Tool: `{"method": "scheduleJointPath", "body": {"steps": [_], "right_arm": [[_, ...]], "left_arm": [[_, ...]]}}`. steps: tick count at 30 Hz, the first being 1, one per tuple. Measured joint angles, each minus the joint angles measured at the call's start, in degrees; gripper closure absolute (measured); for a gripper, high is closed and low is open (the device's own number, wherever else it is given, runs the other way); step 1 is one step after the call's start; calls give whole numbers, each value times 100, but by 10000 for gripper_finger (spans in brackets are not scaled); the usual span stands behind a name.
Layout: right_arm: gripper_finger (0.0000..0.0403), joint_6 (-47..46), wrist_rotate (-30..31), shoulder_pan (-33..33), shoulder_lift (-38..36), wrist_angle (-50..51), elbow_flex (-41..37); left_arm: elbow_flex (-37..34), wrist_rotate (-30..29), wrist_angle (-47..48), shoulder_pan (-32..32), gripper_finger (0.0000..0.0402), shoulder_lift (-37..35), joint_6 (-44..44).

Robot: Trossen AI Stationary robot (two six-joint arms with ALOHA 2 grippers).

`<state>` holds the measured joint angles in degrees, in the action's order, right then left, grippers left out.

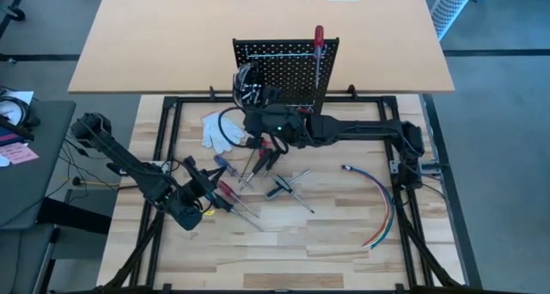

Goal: Hang tools onto peg board
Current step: Hang the safety glasses on the peg board

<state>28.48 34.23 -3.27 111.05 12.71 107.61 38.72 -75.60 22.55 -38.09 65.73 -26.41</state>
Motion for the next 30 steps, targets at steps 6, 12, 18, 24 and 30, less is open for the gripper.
{"method": "scheduleJointPath", "body": {"steps": [6,12,18,24,30], "right_arm": [[374,-672,-669,-315,-67,9,7],[373,-902,-786,-565,-69,11,7],[370,-1066,-1328,-699,-73,7,7],[365,-1065,-1380,-723,-47,0,4],[364,-1064,-1384,-743,-40,-4,0]], "left_arm": [[0,32,2,0,401,0,-42],[0,32,0,0,401,0,-42],[0,29,1,0,401,0,-42],[0,29,0,0,401,0,-43],[0,27,-3,0,401,0,-43]]}}
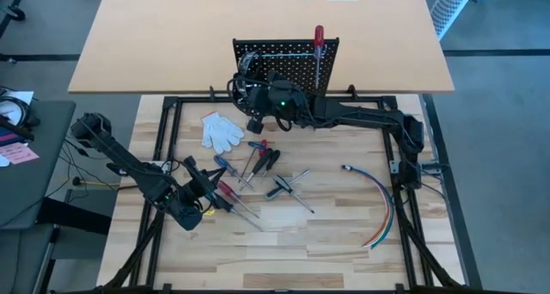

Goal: Hang tools onto peg board
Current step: Hang the safety glasses on the peg board, then hang the right grey screwdriver on the peg board

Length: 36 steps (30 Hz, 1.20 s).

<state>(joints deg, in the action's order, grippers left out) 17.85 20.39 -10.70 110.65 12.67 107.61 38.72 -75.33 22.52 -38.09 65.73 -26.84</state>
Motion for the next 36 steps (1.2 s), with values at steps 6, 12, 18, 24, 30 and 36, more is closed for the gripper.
{"method": "scheduleJointPath", "body": {"steps": [6,12,18,24,30,36], "right_arm": [[349,15,-153,2,2,-1,0],[278,21,-263,4,7,1,0],[197,313,-256,143,4,3,0],[163,631,-263,485,-1,10,163],[165,923,-241,877,-7,40,473],[172,1330,-241,1350,-92,833,699]], "left_arm": [[0,0,0,0,401,0,0],[0,-1,0,0,401,0,-31],[0,-2,0,0,401,0,-43],[0,-2,-2,0,401,0,-43],[0,2,0,0,401,2,-43],[0,4,5,-35,401,2,-43]]}}
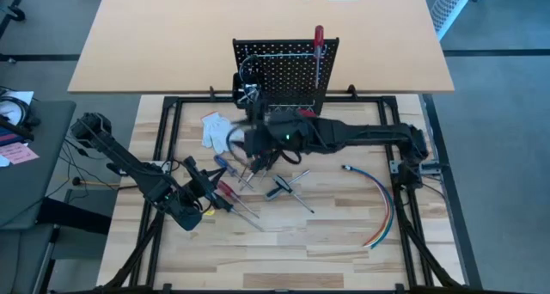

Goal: Hang tools onto peg board
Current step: Hang the right grey screwdriver on the peg board

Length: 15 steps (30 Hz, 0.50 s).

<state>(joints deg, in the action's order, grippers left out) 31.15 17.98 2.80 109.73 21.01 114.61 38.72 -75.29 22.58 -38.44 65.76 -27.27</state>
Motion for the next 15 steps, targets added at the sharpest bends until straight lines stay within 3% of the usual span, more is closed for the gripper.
{"method": "scheduleJointPath", "body": {"steps": [3,8,11,15], "right_arm": [[177,-134,2,223,-137,942,0],[189,-1139,0,452,-446,2669,-358],[195,-1835,0,566,-708,3094,-1082],[203,-2574,0,878,-1305,2642,-2610]], "left_arm": [[0,4,5,-55,401,0,0],[0,4,26,-129,401,0,0],[-1,7,28,-142,401,0,-16],[-2,9,28,-138,401,0,-35]]}}
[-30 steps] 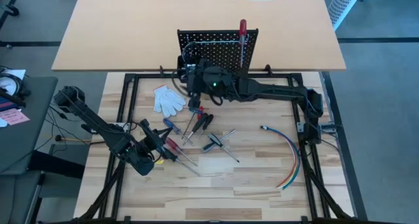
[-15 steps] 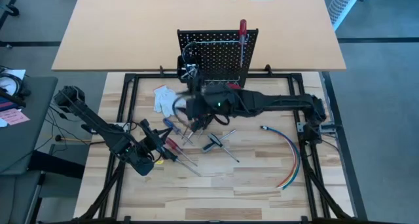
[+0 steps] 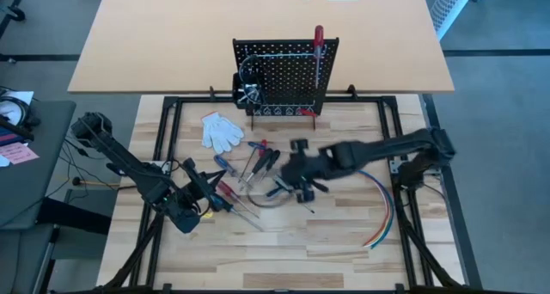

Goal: Hang tools onto peg board
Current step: Hang the right grey screwdriver on the peg board

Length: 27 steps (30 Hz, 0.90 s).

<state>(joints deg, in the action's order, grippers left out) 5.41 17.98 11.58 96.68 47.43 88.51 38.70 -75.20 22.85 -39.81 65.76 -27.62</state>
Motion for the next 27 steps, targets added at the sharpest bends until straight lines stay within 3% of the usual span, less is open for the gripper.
{"method": "scheduleJointPath", "body": {"steps": [4,7,13,23,27], "right_arm": [[209,-566,-4,360,-704,-1591,-1829],[214,-779,5,511,-1046,-3340,-3127],[219,-922,7,390,-853,-6320,-4878],[218,-2144,-39,-216,99,-7112,-5034],[217,-2227,-539,-396,413,-7013,-4742]], "left_arm": [[0,2,-6,2,401,0,-7],[0,2,-2,2,401,0,-9],[0,2,-2,75,401,0,-40],[-384,306,-53,448,401,-2,-319],[-524,313,-73,593,401,0,-470]]}}
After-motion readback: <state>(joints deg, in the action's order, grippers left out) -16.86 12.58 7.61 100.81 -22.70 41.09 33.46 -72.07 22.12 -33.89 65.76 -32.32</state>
